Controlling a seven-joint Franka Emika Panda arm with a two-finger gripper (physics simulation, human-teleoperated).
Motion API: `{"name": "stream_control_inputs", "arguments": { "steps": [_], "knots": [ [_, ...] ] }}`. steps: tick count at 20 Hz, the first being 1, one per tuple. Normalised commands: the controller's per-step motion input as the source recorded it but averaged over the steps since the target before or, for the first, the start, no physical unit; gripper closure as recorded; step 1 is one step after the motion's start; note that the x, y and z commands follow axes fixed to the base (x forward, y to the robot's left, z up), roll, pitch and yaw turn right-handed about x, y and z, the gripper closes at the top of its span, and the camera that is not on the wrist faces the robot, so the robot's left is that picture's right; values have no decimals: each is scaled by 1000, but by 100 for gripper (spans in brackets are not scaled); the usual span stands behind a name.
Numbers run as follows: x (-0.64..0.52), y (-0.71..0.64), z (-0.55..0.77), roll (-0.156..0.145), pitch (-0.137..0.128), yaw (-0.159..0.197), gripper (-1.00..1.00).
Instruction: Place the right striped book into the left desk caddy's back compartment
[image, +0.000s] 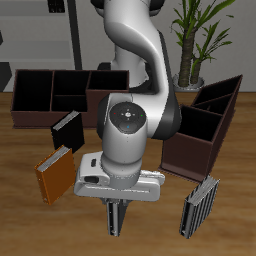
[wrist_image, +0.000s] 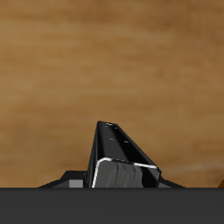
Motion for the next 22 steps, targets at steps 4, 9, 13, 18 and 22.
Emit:
{"name": "stream_control_inputs", "arguments": {
  "steps": [4, 9, 13, 18, 22],
  "knots": [
    [-153, 175, 245, -15, -17, -1, 100],
    [-234, 220, 506, -44, -44, -54, 100],
    [-301, 246, 653, -24, -96, -11, 100],
    [-325, 181, 568, -28, -87, -20, 100],
    [-365, 185, 563, 12, -101, 30, 100]
  ]
}}
